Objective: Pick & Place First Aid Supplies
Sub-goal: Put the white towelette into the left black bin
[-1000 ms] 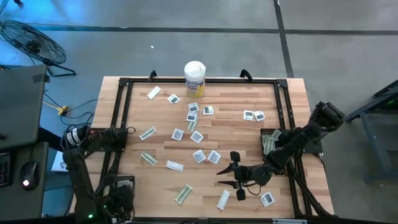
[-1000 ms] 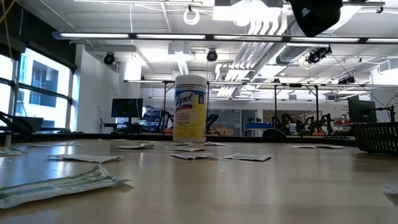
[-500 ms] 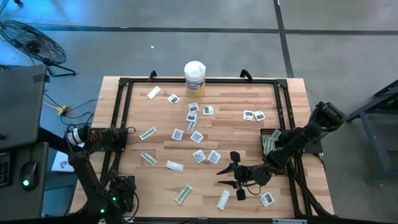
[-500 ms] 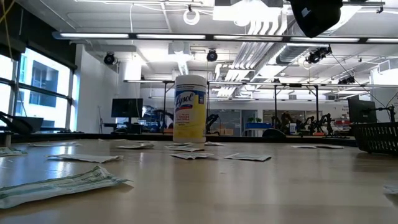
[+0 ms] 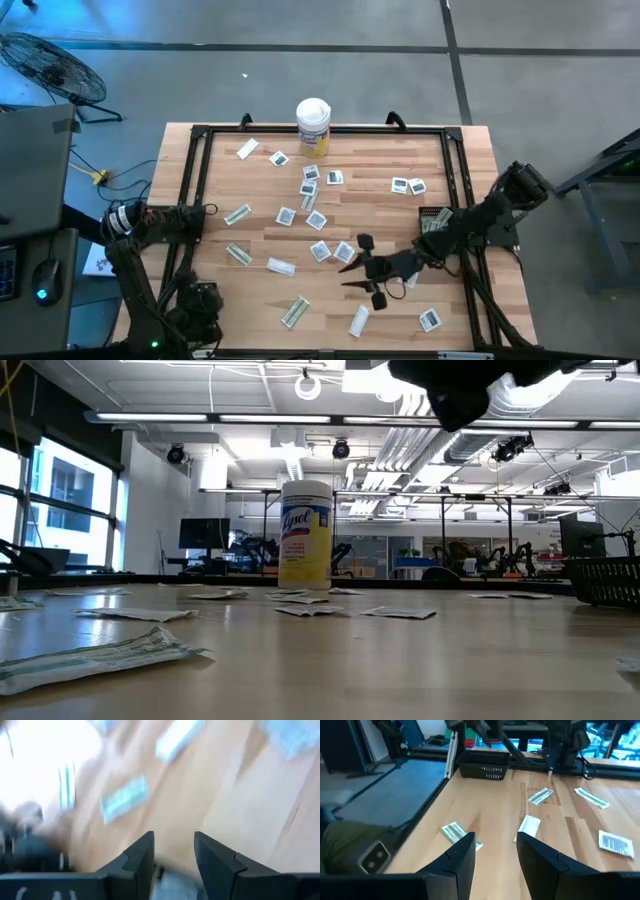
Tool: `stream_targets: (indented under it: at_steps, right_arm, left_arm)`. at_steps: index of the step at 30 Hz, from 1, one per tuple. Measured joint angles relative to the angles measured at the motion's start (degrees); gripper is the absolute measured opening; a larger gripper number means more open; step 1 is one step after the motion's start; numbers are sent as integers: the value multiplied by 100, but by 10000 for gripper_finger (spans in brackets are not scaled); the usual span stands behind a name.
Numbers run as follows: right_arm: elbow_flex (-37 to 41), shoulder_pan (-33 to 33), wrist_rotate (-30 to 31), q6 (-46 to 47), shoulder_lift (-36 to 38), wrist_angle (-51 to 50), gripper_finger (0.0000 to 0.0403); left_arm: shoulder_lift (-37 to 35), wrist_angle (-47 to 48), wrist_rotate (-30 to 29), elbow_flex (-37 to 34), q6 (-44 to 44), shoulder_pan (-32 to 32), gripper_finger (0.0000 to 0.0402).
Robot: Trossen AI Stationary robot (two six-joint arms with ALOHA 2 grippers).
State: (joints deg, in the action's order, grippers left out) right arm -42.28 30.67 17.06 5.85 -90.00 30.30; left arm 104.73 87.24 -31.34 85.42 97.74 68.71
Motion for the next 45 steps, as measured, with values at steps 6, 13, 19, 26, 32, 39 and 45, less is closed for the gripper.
stream_targets:
  at_steps: [6,13,19,26,32,39,45]
  right_arm:
    - [-7,-370,-507,-652,-602,496,138]
    - [-520,-930,-693,-603,-1313,53,138]
    - [-1111,-1272,-612,-198,-1846,-1402,138]
    - [-1456,-1536,-888,-465,-2334,-1435,138]
    - [-1517,-1634,-1237,-471,-2641,-1249,138]
    - [-1517,-1628,-882,-441,-2660,-1256,138]
    - [-1515,-1614,-559,-690,-2727,-1286,134]
  left_arm:
    - [-7,-609,-1727,-201,-582,-464,136]
    - [-27,-2784,-1251,-1161,-2617,-1629,136]
    - [-28,-4554,-629,-1682,-4852,-2563,136]
    - [-261,-4230,-510,-2034,-5472,-3007,110]
    - [-1143,-4932,-598,-3128,-5151,-3254,73]
    - [-1933,-7390,-1118,-4298,-5850,-3464,67]
    - [-1990,-9896,-1632,-4859,-6967,-3585,66]
